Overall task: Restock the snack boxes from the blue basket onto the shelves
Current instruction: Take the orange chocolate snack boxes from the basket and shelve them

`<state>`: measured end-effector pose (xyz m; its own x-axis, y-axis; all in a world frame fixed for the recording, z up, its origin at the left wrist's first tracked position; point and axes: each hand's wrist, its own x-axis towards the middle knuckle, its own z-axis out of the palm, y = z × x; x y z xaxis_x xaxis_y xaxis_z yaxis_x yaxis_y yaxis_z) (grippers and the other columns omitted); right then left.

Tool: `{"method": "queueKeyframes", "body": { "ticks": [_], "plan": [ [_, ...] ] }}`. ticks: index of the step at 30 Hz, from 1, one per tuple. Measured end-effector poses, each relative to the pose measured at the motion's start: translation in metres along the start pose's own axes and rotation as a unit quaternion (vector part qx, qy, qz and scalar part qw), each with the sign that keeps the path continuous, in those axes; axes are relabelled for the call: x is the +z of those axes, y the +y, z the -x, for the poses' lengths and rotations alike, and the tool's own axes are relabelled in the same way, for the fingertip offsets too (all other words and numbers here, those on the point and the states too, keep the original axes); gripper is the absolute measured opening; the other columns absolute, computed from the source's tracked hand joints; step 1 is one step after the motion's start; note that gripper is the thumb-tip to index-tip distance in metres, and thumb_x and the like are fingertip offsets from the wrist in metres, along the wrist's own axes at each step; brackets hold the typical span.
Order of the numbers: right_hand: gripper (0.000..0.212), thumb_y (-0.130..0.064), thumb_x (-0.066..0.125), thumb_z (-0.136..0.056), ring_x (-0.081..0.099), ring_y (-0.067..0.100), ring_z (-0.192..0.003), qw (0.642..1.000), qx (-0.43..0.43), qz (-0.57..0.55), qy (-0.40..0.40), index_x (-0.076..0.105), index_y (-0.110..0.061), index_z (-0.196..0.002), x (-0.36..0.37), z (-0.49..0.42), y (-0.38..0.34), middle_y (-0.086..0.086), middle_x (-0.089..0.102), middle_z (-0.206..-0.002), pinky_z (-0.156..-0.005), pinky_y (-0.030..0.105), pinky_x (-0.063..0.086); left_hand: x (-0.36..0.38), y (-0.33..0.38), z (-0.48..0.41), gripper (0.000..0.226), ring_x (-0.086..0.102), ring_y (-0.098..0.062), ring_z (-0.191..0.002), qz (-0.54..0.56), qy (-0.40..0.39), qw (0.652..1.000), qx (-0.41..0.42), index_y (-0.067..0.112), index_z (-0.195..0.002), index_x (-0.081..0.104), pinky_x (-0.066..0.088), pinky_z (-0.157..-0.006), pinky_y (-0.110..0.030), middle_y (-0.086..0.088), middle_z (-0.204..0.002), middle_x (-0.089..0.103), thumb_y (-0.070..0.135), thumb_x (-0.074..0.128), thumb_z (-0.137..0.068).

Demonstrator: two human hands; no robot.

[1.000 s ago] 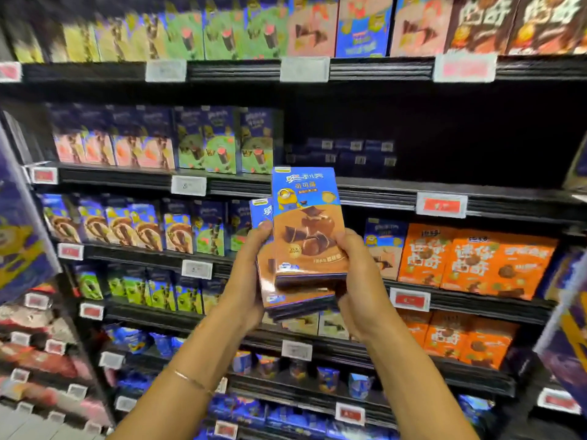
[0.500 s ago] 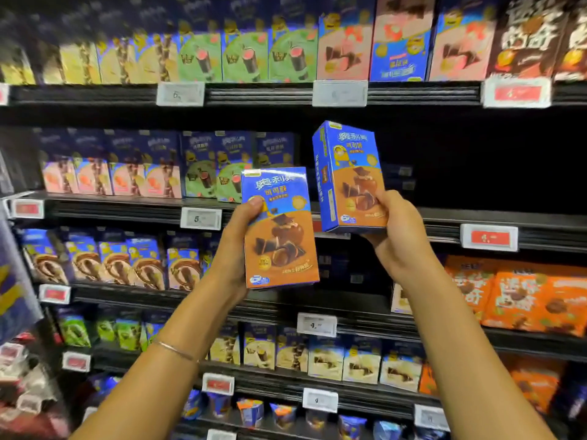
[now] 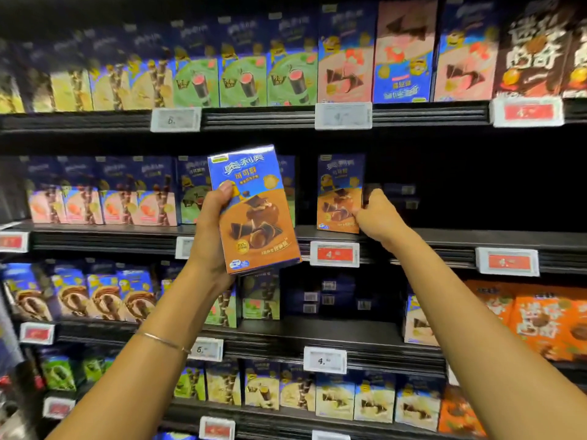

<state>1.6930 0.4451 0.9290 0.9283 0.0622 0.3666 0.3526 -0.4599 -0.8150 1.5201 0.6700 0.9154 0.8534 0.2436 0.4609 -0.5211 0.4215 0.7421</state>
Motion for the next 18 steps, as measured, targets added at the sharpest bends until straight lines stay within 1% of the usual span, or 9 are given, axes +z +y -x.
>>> {"method": "queueKeyframes", "body": {
  "ticks": [1,3,6,8,10,13,15,16,18],
  "plan": [
    [0.016,-0.015,0.054,-0.098,0.056,0.018,-0.078,0.999,-0.007,0.038,0.004,0.044,-0.008,-0.108,0.002,-0.004,0.000,0.010,0.059,-0.100,-0.057,0.036,0.047,0.000,0.001,-0.003,0.034,0.077,-0.028,-0.092,-0.001,0.000,1.000,0.005,0.020,-0.106,0.079,0.062,-0.089,-0.045,-0.008,-0.110,0.079,0.044,0.056,-0.098],
    [0.010,-0.012,0.050,-0.099,0.048,0.015,-0.073,0.996,-0.017,0.087,0.005,0.043,-0.007,-0.103,0.006,-0.013,-0.001,0.010,0.053,-0.099,-0.053,0.031,0.036,0.000,0.002,-0.010,0.035,0.076,-0.029,-0.095,-0.002,-0.004,1.000,0.010,0.017,-0.112,0.074,0.060,-0.092,-0.047,-0.009,-0.111,0.078,0.044,0.055,-0.098],
    [0.006,-0.007,0.051,-0.097,0.051,0.025,-0.078,0.988,-0.021,0.151,-0.014,0.046,-0.004,-0.101,0.012,-0.023,-0.005,0.016,0.053,-0.103,-0.062,0.034,0.038,-0.001,0.002,-0.016,0.035,0.077,-0.027,-0.092,0.001,-0.011,1.000,0.007,0.018,-0.109,0.076,0.062,-0.088,-0.045,-0.008,-0.109,0.079,0.044,0.057,-0.097],
    [0.009,-0.006,0.051,-0.097,0.052,0.032,-0.086,0.979,-0.030,0.197,-0.034,0.054,0.001,-0.102,0.016,-0.032,-0.008,0.023,0.059,-0.109,-0.070,0.033,0.040,-0.002,0.001,-0.018,0.034,0.078,-0.026,-0.089,0.005,-0.015,1.000,0.000,0.020,-0.102,0.081,0.064,-0.083,-0.043,-0.008,-0.108,0.080,0.044,0.058,-0.097],
    [0.022,-0.007,0.048,-0.100,0.056,0.036,-0.095,0.969,-0.031,0.237,-0.062,0.061,0.007,-0.109,0.021,-0.039,-0.012,0.027,0.062,-0.119,-0.075,0.033,0.040,-0.002,0.001,-0.021,0.034,0.079,-0.025,-0.087,0.012,-0.019,1.000,-0.008,0.021,-0.097,0.083,0.064,-0.081,-0.042,-0.008,-0.106,0.080,0.043,0.057,-0.099],
    [0.032,-0.008,0.040,-0.103,0.058,0.039,-0.115,0.954,-0.019,0.283,-0.093,0.060,0.010,-0.122,0.029,-0.048,-0.019,0.027,0.060,-0.130,-0.082,0.032,0.039,-0.001,0.002,-0.023,0.032,0.079,-0.025,-0.085,0.016,-0.022,1.000,-0.011,0.020,-0.099,0.081,0.065,-0.079,-0.042,-0.009,-0.105,0.080,0.043,0.059,-0.096],
    [0.034,-0.006,0.040,-0.104,0.057,0.038,-0.114,0.955,-0.001,0.280,-0.098,0.054,0.011,-0.130,0.035,-0.057,-0.021,0.027,0.057,-0.135,-0.083,0.032,0.039,0.000,0.004,-0.024,0.032,0.078,-0.026,-0.085,0.013,-0.024,1.000,-0.012,0.019,-0.100,0.079,0.065,-0.080,-0.042,-0.009,-0.105,0.080,0.044,0.062,-0.091],
    [0.038,-0.006,0.040,-0.104,0.056,0.037,-0.115,0.955,0.005,0.279,-0.098,0.050,0.011,-0.136,0.039,-0.062,-0.021,0.027,0.054,-0.139,-0.086,0.032,0.042,0.000,0.004,-0.025,0.032,0.078,-0.026,-0.085,0.010,-0.026,1.000,-0.013,0.019,-0.102,0.078,0.064,-0.080,-0.043,-0.009,-0.106,0.079,0.045,0.063,-0.090],
    [0.045,-0.008,0.042,-0.105,0.053,0.039,-0.126,0.955,0.006,0.281,-0.095,0.040,0.007,-0.147,0.044,-0.069,-0.021,0.026,0.048,-0.148,-0.100,0.036,0.045,-0.001,0.005,-0.027,0.033,0.078,-0.026,-0.086,0.003,-0.033,0.999,-0.014,0.017,-0.107,0.075,0.064,-0.081,-0.043,-0.010,-0.107,0.079,0.044,0.064,-0.092]
  ]
}}
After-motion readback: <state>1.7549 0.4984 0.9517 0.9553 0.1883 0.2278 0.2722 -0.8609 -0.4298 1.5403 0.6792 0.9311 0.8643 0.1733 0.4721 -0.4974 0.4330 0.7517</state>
